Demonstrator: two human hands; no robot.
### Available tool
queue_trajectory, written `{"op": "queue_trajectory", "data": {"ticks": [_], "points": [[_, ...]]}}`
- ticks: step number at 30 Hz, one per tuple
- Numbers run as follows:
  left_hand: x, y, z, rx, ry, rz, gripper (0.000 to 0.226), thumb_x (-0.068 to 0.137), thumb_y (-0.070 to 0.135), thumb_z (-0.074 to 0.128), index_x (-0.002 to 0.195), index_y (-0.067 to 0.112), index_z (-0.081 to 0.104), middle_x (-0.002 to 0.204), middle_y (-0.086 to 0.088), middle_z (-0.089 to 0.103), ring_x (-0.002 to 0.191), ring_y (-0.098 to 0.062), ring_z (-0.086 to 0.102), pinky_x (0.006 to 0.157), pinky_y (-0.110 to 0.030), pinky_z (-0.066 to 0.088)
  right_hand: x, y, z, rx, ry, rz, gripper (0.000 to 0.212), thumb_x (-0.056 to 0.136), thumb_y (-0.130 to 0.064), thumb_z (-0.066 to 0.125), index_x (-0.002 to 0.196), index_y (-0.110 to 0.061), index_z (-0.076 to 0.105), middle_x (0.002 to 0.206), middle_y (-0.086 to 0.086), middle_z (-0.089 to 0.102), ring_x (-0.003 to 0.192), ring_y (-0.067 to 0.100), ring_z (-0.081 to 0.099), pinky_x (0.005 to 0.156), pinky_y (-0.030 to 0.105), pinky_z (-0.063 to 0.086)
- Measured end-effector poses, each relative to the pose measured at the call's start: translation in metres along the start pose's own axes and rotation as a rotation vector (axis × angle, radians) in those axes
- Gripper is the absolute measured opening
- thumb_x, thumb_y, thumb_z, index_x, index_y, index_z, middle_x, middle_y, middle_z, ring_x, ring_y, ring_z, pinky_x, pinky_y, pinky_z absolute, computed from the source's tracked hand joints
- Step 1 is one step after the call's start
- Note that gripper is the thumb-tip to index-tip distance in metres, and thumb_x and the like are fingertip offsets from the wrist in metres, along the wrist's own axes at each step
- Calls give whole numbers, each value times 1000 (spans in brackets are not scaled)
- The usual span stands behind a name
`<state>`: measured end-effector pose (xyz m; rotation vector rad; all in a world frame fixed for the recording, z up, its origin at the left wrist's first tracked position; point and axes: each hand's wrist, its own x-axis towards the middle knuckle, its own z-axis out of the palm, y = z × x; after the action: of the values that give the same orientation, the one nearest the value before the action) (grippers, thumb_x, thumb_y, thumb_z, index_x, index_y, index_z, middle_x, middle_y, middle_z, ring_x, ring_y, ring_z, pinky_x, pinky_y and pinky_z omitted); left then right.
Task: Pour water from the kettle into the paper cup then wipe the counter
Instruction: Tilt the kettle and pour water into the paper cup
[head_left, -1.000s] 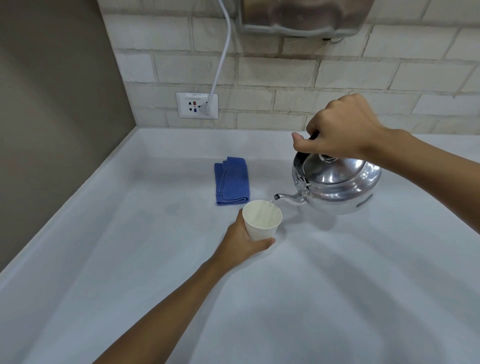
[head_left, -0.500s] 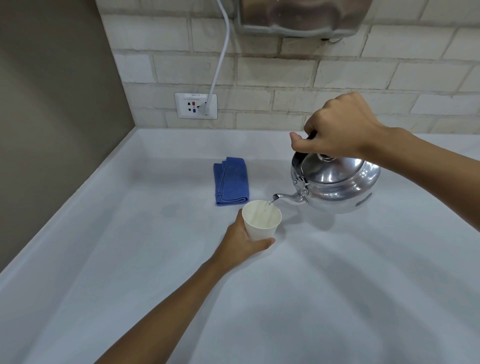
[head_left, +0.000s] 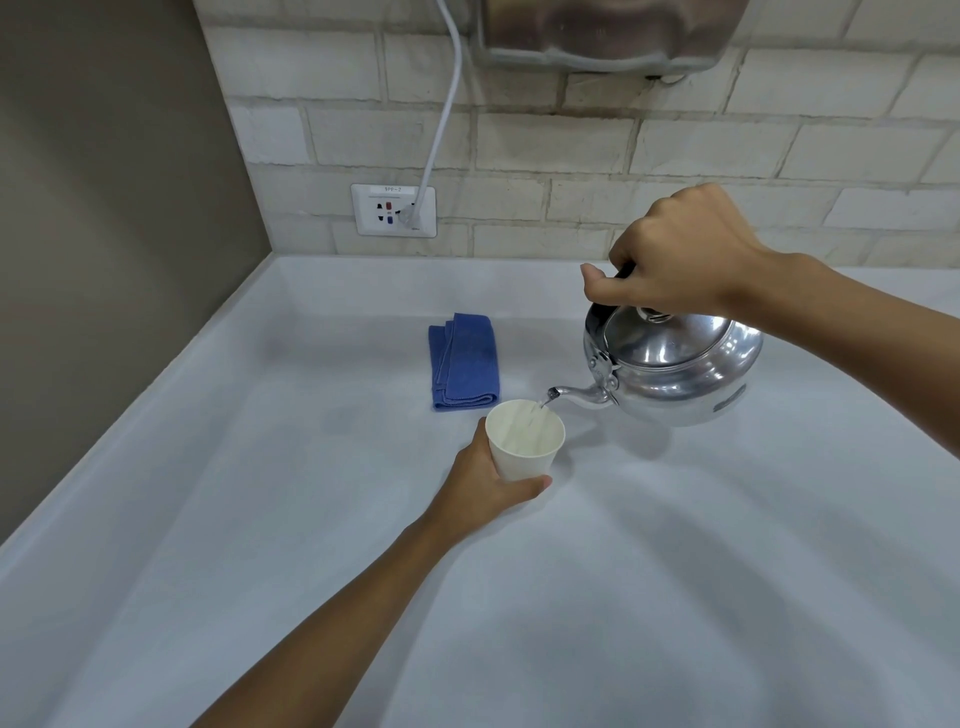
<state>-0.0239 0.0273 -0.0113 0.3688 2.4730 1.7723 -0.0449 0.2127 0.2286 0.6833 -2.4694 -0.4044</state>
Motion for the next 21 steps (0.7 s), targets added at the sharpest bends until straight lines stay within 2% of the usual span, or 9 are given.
{"op": "queue_trajectory", "data": {"ticks": [5,11,18,21], "points": [[0,0,0,0,5,-2,78,58,49,80,120,47,33,111,29,51,104,12,48,73,-1,42,0,0,0,-5,5,-3,51,79,-42,38,39,-13,24,37,-1,11,42,17,8,48,24,13],[0,0,0,-5,3,7,79,60,46,81,125,43,35,118,21,53,108,2,51,78,-10,42,1,0,1,-15,8,-8,50,78,-42,36,39,-12,25,37,0,11,42,17,9,49,24,13],[0,0,0,-13,-1,8,81,60,45,81,127,39,36,120,18,54,109,-1,51,78,-10,42,1,1,1,-4,23,-7,51,76,-47,26,39,-12,26,36,-1,11,41,17,9,48,24,13],[0,0,0,-15,-3,8,80,61,44,82,127,38,36,119,18,53,108,0,51,78,-9,42,0,1,1,-5,25,-11,51,77,-46,27,39,-12,26,36,-2,11,41,17,9,49,23,13]]}}
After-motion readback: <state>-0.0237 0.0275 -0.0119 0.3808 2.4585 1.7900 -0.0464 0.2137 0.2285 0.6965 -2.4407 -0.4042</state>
